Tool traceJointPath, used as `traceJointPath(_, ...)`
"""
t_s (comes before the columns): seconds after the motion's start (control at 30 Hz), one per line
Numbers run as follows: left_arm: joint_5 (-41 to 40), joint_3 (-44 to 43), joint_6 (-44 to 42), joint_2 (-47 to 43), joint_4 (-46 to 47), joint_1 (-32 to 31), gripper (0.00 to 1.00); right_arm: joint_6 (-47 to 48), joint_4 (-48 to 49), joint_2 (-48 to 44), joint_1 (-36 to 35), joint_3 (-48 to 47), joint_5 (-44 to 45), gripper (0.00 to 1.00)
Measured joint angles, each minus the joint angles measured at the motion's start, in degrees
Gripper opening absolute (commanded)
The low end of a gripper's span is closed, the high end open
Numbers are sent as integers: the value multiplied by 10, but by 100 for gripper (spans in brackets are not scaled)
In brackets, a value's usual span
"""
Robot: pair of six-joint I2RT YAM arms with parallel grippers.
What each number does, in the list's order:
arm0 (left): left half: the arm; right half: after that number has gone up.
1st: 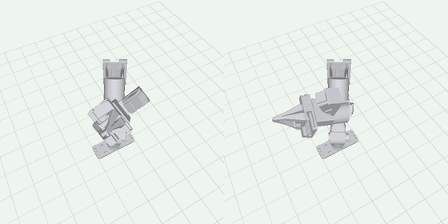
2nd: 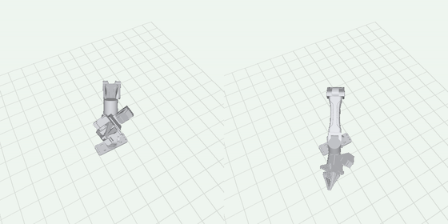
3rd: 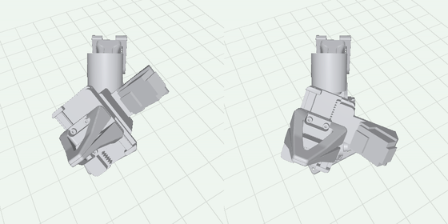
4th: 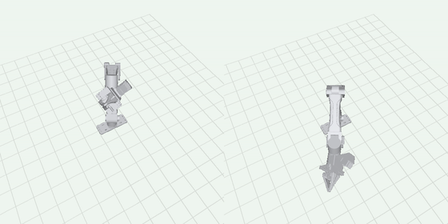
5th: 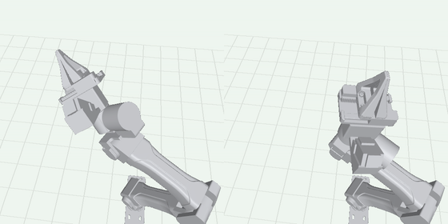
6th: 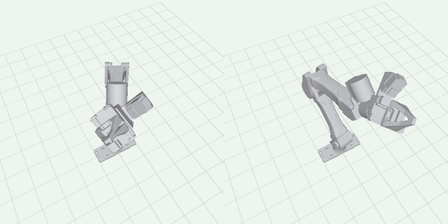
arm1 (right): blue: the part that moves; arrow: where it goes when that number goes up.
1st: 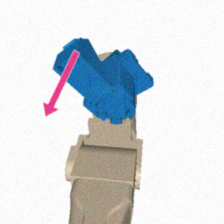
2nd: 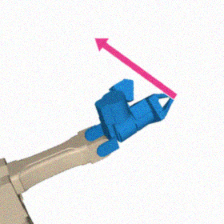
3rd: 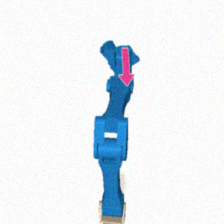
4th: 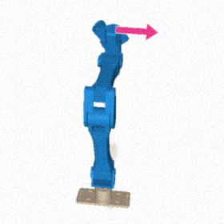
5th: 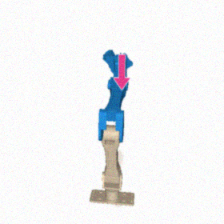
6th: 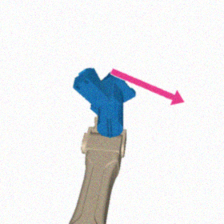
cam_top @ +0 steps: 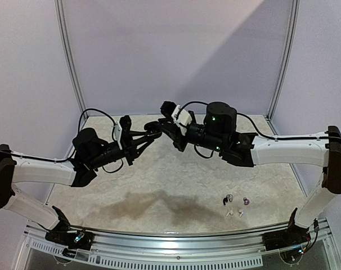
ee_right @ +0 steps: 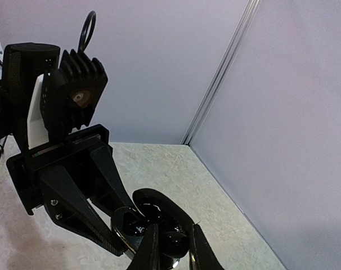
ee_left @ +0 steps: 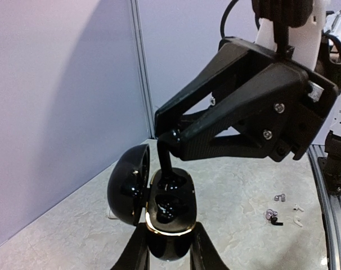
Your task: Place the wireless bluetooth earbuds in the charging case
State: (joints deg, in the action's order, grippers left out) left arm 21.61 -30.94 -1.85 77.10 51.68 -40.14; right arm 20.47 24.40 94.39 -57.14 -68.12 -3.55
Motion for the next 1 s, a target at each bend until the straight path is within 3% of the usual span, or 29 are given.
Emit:
traceJointPath(0.63, -21, 0, 6, 0, -1, 0, 0, 40, -16, 23, -1, -25, 10, 0)
traceJointPath(1.0, -28, 4, 10, 0, -2, 0, 0, 60, -54, 30, -2, -47, 12, 15)
